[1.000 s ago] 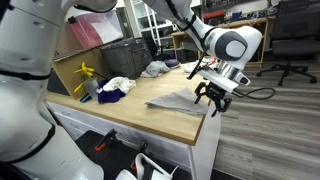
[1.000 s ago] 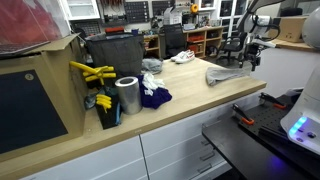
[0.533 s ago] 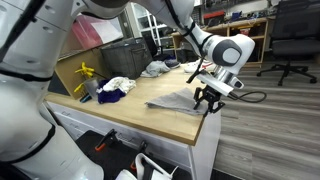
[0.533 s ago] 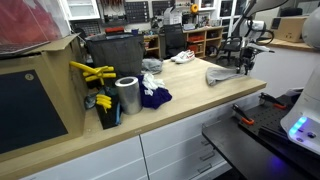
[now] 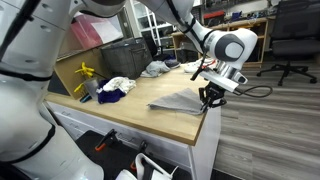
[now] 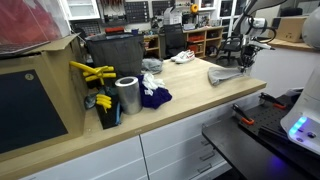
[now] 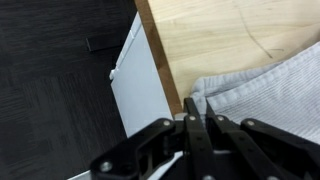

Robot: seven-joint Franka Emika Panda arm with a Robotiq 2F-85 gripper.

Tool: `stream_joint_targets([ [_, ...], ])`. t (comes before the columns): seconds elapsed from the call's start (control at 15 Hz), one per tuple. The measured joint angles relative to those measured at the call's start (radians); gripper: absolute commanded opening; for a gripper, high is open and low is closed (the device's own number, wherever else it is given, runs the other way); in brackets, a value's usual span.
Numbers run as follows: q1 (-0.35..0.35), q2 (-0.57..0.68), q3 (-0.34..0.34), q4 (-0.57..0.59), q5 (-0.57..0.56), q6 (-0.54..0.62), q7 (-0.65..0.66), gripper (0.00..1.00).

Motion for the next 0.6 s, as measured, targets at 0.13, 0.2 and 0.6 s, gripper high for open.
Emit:
stream_joint_targets([
  [0.13,0.004,-0.019,0.0,-0.004,-0.028,0.0,-0.001,0.4],
  [0.2,0.006,-0.031,0.0,-0.008,-0.044,0.0,-0.001,0.47],
  [0.6,0.021,-0.103,-0.006,-0.078,-0.131,0.007,-0.003,0.39],
])
